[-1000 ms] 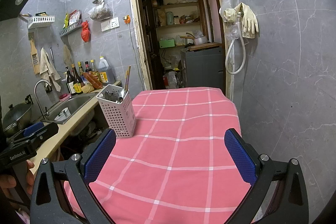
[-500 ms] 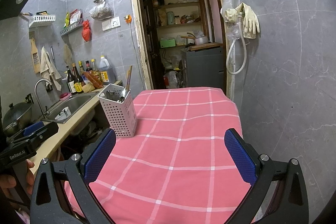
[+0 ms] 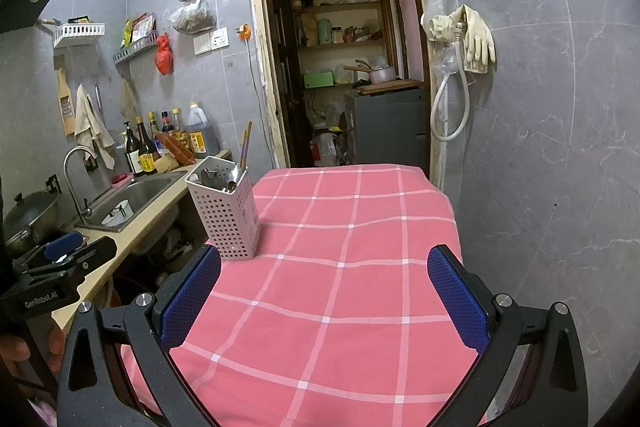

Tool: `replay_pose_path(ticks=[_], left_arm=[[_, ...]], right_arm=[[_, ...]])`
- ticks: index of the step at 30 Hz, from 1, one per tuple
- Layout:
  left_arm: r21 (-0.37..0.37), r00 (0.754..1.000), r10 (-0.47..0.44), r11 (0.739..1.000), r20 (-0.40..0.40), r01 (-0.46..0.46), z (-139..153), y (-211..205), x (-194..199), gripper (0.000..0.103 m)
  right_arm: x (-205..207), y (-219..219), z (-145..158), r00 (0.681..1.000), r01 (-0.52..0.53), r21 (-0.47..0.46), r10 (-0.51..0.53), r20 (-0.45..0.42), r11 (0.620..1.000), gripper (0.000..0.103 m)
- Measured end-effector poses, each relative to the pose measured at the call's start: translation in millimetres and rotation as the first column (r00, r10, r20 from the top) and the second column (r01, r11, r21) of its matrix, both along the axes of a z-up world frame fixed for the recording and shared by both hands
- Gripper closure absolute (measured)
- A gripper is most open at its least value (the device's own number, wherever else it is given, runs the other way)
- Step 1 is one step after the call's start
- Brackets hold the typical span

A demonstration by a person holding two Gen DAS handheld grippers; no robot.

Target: Organize utensils

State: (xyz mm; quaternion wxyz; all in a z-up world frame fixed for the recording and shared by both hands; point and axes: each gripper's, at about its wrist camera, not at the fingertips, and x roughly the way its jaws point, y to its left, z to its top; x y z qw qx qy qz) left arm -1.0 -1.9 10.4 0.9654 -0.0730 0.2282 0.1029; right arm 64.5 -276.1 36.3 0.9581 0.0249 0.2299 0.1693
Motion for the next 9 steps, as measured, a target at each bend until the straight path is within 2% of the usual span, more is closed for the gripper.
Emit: replay_pose_path(ticks=[9], left_arm=[[-0.003, 1.0, -0.009, 1.0, -0.005, 0.009, 0, 0, 3, 0.001]], right_arm=[[-1, 3, -12, 1.0, -0.003, -0.012, 0.003, -0.021, 1.0, 0.002]])
